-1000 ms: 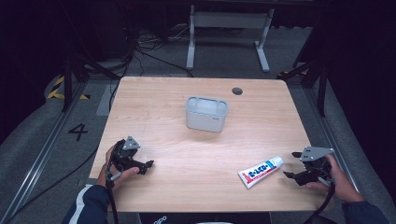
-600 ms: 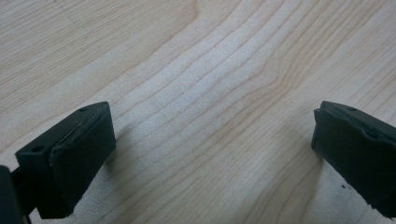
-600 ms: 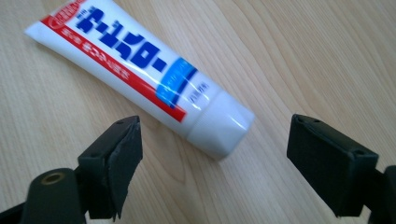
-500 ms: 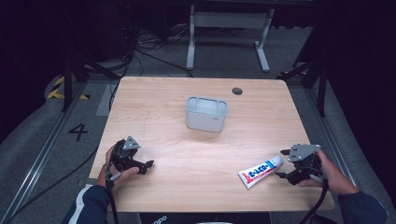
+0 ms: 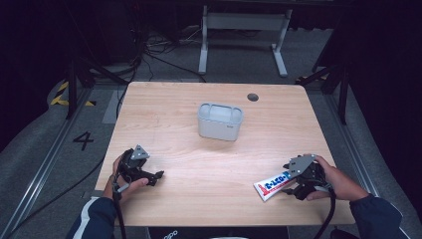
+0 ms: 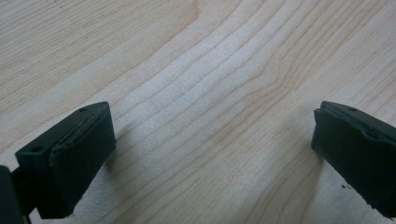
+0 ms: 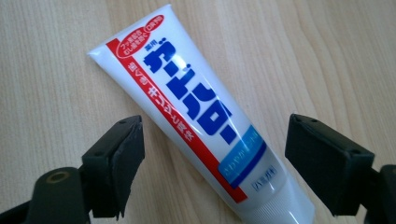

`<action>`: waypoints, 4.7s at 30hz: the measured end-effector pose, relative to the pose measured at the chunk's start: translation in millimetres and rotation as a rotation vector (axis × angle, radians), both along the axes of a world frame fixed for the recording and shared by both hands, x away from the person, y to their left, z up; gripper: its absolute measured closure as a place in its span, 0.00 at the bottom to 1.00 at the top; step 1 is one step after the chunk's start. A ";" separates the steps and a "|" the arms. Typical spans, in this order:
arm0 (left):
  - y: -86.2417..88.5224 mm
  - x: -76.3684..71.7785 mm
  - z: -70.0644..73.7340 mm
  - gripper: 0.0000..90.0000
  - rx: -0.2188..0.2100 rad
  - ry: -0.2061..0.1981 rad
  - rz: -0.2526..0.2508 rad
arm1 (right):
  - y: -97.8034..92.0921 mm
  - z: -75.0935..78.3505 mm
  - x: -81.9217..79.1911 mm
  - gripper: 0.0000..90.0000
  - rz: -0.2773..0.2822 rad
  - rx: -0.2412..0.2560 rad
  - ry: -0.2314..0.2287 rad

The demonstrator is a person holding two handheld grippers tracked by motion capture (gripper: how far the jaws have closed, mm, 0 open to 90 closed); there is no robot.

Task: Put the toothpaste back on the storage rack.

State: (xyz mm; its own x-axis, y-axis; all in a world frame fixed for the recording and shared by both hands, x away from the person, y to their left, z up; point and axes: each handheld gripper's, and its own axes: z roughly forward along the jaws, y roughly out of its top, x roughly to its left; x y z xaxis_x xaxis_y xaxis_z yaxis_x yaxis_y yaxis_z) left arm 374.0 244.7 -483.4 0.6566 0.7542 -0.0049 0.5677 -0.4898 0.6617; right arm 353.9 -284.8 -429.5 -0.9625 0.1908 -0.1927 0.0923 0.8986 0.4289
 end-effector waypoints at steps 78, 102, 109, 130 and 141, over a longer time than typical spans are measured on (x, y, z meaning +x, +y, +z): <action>-0.3 -0.5 -0.2 0.00 -0.004 0.003 0.004 | 37.2 7.4 14.3 0.69 0.034 0.417 0.059; -0.2 -0.5 -0.1 0.00 -0.003 0.003 0.004 | 35.7 23.8 15.5 0.69 -0.131 0.571 -0.051; -0.3 -0.5 -0.1 0.00 -0.004 0.003 0.004 | 41.5 34.1 16.6 0.69 -0.126 0.587 -0.072; -0.2 -0.5 -0.2 0.00 -0.004 0.003 0.004 | 72.7 69.8 29.8 0.69 -0.109 0.673 -0.138; -0.3 -0.5 -0.1 0.00 -0.003 0.004 0.004 | 85.4 87.7 42.2 0.69 -0.113 0.722 -0.164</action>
